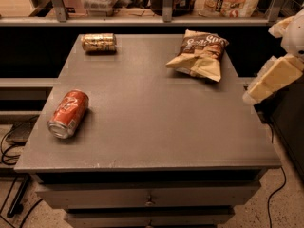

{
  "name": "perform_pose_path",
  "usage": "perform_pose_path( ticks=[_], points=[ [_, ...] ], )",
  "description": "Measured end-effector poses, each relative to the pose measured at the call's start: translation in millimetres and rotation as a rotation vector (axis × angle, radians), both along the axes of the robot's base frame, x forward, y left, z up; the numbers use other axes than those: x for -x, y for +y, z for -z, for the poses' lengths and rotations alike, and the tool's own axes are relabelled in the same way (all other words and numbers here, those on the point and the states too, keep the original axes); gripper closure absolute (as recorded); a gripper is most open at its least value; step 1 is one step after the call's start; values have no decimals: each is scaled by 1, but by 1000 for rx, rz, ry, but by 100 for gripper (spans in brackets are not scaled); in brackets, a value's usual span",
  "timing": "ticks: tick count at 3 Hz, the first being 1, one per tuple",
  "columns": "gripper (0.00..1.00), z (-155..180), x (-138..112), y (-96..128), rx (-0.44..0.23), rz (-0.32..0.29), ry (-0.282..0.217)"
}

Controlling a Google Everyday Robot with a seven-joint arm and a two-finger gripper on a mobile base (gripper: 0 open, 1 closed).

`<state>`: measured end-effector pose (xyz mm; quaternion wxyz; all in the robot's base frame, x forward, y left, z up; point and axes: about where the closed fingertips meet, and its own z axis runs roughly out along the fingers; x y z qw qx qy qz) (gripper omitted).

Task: Move brown chip bag near coke can

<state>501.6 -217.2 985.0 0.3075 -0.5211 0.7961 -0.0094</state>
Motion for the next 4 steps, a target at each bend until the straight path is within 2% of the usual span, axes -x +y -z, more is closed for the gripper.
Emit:
perform_pose_path(
  ticks=[1,2,3,4],
  points=[
    [0,-2,-4,2,-8,2,-14],
    [0,10,-12,-2,-75,52,34],
    [0,26,-39,9,-221,88,72],
    [0,38,-68,29,-293,109,64]
  ],
)
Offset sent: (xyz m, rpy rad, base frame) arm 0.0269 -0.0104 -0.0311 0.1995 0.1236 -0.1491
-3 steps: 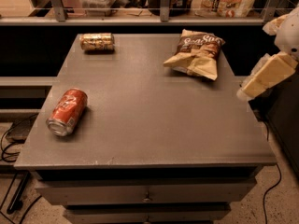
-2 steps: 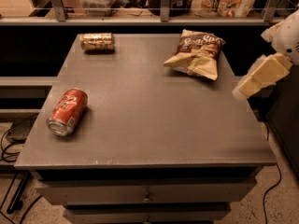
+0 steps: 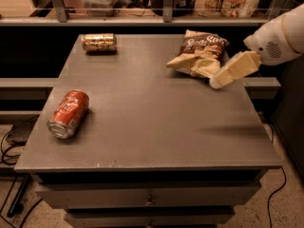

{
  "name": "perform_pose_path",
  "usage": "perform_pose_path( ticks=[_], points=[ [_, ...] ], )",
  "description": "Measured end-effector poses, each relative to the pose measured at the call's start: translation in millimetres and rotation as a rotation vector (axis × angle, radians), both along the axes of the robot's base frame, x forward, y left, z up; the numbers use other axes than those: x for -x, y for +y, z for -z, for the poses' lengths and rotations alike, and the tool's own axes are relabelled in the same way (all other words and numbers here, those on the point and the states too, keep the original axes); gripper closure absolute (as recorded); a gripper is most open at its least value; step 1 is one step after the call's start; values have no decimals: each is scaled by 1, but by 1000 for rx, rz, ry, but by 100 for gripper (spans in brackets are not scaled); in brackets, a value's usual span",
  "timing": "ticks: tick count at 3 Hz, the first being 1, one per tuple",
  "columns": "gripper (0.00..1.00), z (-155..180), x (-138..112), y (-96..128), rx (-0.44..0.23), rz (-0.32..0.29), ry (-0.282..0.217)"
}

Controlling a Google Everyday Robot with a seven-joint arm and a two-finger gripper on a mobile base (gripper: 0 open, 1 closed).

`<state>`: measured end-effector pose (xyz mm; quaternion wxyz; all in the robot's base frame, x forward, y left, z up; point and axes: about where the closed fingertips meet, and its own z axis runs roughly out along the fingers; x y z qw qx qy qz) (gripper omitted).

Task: Move brown chip bag near coke can

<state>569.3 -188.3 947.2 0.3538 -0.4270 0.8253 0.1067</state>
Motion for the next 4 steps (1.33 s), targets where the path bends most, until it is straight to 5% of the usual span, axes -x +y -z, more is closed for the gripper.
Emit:
perform_pose_path(
  ticks=[2,3,4],
  points=[
    [0,48,-84,24,-21,104,-67],
    [0,69,-111,26,-45,133,-53],
    [18,87,-128,32,-71,144,-28]
  ],
)
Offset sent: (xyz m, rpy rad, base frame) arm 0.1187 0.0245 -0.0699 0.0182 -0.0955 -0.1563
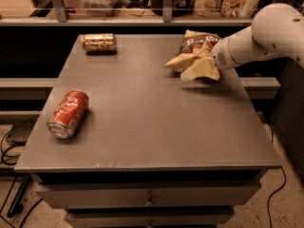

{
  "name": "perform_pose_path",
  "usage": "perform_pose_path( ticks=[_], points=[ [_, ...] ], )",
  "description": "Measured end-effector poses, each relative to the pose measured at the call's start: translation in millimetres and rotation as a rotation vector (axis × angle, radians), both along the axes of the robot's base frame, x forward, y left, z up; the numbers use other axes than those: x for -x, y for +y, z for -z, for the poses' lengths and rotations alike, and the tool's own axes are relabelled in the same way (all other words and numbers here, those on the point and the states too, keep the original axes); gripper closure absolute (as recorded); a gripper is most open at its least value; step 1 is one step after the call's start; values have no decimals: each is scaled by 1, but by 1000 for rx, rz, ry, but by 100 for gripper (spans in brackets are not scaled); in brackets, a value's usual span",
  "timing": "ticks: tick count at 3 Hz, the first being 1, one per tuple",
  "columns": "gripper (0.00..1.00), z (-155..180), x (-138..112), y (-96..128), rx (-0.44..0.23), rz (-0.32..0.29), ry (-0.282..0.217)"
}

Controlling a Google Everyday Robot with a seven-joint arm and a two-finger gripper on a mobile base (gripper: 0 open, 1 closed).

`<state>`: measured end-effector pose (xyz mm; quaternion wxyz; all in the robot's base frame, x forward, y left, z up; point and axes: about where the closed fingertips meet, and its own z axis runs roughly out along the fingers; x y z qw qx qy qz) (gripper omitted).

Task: Move brown chip bag near coke can

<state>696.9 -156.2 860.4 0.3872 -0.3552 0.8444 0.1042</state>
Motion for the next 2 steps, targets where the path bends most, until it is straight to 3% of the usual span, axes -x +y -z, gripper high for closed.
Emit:
perform_pose_path(
  ticks=[1,2],
  points=[
    [50,0,-5,5,-3,-9,-16],
    [73,-8,-2,6,-9,-21,-41]
  ],
)
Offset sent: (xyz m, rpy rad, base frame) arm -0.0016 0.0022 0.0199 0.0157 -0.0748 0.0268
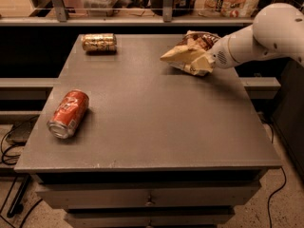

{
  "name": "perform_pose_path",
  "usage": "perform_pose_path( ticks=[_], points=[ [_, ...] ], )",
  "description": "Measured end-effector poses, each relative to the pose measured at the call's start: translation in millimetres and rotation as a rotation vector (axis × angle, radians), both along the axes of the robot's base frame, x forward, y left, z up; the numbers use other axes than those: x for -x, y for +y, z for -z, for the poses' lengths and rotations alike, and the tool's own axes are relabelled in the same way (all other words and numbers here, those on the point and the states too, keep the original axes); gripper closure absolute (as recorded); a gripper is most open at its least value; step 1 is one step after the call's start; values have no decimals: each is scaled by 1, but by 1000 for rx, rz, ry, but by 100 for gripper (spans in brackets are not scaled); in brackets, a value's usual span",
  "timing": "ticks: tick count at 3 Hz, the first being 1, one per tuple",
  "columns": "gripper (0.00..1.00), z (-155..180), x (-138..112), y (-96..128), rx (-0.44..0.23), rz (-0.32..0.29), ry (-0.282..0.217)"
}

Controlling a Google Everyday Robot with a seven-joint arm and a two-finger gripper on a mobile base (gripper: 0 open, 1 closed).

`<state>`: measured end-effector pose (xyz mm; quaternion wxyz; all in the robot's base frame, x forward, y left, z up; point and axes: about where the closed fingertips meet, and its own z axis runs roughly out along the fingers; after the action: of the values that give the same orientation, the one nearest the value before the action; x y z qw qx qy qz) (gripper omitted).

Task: Move brown chip bag near coke can

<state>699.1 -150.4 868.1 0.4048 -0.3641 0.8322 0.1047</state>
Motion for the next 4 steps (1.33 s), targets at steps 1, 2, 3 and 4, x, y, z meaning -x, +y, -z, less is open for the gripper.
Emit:
perform_pose_path(
  ticks=[1,2,3,4],
  points=[
    [96,-30,14,18,1,-69,-37],
    [100,-70,45,47,-13,-194,-77],
    [100,-103,93,79,-59,-381,-90],
    [100,-95,110,86,-59,-444,-42]
  ],
)
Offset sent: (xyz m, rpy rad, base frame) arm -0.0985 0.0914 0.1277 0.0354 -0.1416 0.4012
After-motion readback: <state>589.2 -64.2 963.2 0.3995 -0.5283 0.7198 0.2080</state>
